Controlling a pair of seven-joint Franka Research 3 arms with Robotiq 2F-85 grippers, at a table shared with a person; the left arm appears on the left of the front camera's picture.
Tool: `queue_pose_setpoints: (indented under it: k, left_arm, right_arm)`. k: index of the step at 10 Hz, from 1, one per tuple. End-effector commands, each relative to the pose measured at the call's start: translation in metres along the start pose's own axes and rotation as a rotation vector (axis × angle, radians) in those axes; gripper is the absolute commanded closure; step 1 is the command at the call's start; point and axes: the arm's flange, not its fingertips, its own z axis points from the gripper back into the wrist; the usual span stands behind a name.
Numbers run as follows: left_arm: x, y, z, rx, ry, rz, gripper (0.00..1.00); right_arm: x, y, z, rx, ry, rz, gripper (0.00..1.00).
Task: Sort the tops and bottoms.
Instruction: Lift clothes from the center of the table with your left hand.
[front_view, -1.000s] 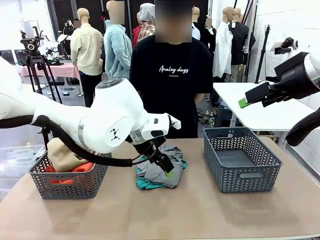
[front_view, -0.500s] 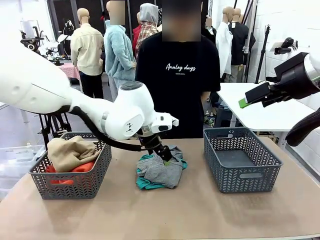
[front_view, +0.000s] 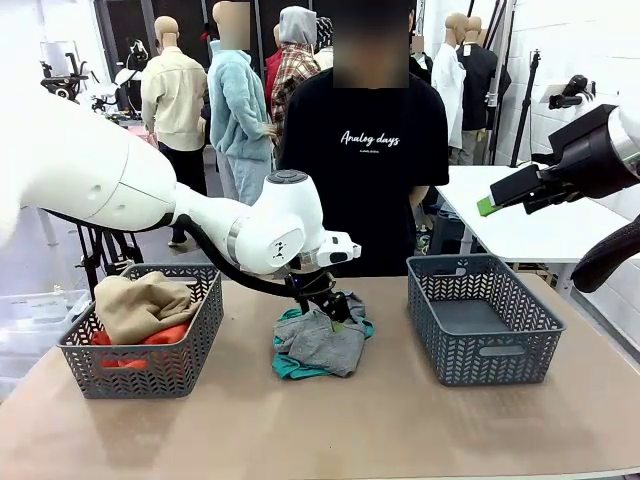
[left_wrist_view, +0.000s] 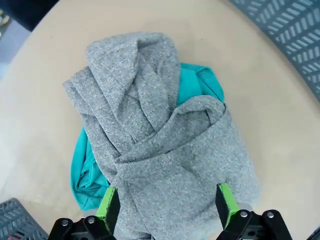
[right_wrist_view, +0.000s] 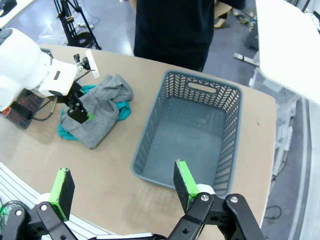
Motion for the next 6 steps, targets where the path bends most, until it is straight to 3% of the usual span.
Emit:
queue_pose_setpoints:
  k: [1,5,6]
  left_arm:
    - [0.008,0.000,-0.002,0.030,0.017,0.035,0.00]
    - [0.010,0.002,-0.015,0.052,0.014,0.041,0.00]
    - [0.010,0.002,-0.015,0.046,0.001,0.030,0.17]
  right_arm:
    - [-0.002,0.000,-0.002,0.001,0.000,-0.014,0.00]
    - [-0.002,0.000,-0.002,0.001,0.000,-0.014,0.00]
    - [-0.002,0.000,-0.002,0.001,0.000,-0.014,0.00]
